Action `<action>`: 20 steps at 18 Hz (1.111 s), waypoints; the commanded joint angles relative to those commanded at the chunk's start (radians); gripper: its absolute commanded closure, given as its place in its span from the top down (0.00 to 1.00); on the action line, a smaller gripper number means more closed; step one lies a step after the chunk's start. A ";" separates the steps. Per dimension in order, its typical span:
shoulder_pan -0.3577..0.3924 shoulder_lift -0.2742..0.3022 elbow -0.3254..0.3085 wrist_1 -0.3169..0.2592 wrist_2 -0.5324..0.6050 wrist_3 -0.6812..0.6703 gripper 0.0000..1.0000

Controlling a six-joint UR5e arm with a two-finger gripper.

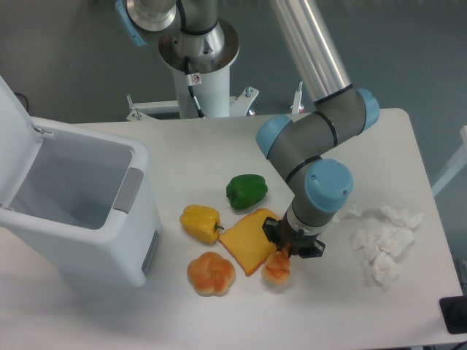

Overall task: Pick up the square bread
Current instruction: 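Lift the bread roll and carry it toward the white tissues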

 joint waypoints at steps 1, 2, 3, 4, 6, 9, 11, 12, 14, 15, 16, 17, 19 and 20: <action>0.002 0.011 0.009 0.001 -0.003 0.002 0.28; 0.002 0.018 0.024 0.002 -0.006 0.006 0.28; 0.003 0.023 0.038 0.003 -0.006 0.009 0.28; 0.002 0.025 0.054 0.003 -0.006 0.020 0.28; -0.001 0.031 0.072 0.003 -0.003 0.050 0.28; 0.012 0.052 0.083 0.003 -0.005 0.112 0.28; 0.022 0.055 0.095 0.003 -0.005 0.143 0.28; 0.022 0.055 0.104 0.000 -0.003 0.143 0.28; 0.023 0.054 0.129 -0.008 0.002 0.144 0.25; 0.026 0.054 0.135 -0.009 0.005 0.146 0.25; 0.028 0.055 0.143 -0.017 0.008 0.159 0.24; 0.028 0.055 0.155 -0.038 0.017 0.182 0.17; 0.035 0.052 0.192 -0.106 0.043 0.218 0.16; 0.035 0.051 0.213 -0.132 0.051 0.232 0.16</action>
